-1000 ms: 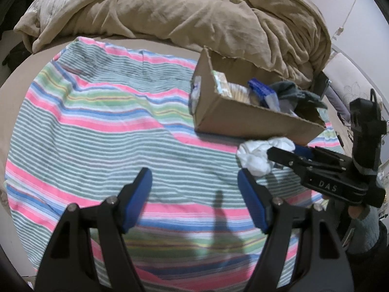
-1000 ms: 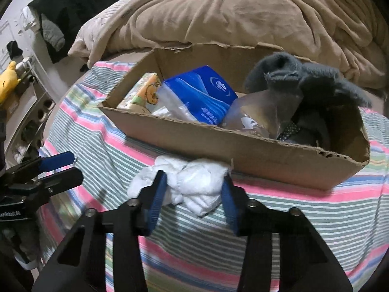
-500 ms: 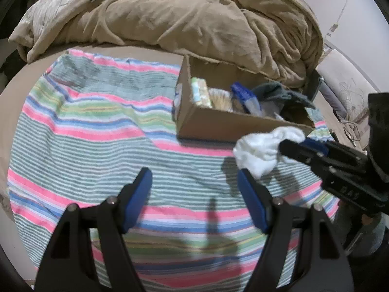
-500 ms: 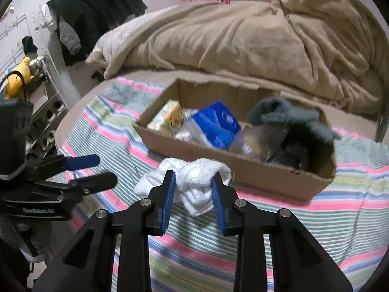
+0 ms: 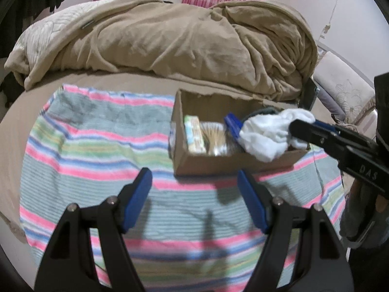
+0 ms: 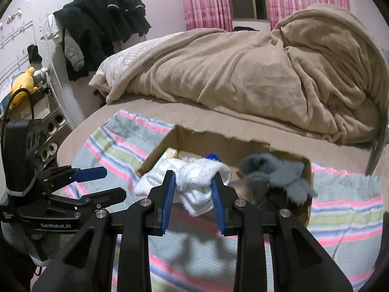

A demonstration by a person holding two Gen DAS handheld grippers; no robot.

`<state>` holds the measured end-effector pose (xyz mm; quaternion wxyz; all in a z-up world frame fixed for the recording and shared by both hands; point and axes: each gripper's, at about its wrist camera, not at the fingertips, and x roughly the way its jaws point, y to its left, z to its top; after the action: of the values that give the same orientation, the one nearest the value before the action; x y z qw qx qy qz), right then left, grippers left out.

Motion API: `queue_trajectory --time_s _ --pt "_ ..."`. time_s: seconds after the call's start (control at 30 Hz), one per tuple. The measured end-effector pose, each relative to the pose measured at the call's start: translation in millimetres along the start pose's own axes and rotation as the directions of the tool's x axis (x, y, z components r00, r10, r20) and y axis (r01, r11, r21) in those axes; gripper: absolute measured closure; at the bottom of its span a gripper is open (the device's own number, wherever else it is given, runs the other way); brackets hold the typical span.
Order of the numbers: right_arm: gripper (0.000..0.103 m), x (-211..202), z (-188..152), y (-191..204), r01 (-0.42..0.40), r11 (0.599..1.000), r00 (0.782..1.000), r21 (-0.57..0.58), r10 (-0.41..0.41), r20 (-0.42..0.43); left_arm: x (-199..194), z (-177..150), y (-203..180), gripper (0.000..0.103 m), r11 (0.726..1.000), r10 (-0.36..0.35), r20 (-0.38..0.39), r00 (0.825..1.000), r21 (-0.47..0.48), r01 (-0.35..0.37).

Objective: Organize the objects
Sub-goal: 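Carry the white socks into the box and open the right gripper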

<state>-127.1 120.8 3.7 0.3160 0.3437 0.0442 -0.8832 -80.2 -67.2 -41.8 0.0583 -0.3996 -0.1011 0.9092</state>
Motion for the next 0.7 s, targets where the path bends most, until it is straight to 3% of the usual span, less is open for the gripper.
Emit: queue_trajectory --time_s 0.7 --pt "0.072 102.0 37.7 -14.4 0.030 0.999 0.998 0.011 -0.029 -0.057 45.1 34.8 29.8 0.029 0.999 0.041 0.016 0.999 -0.007 -0.041"
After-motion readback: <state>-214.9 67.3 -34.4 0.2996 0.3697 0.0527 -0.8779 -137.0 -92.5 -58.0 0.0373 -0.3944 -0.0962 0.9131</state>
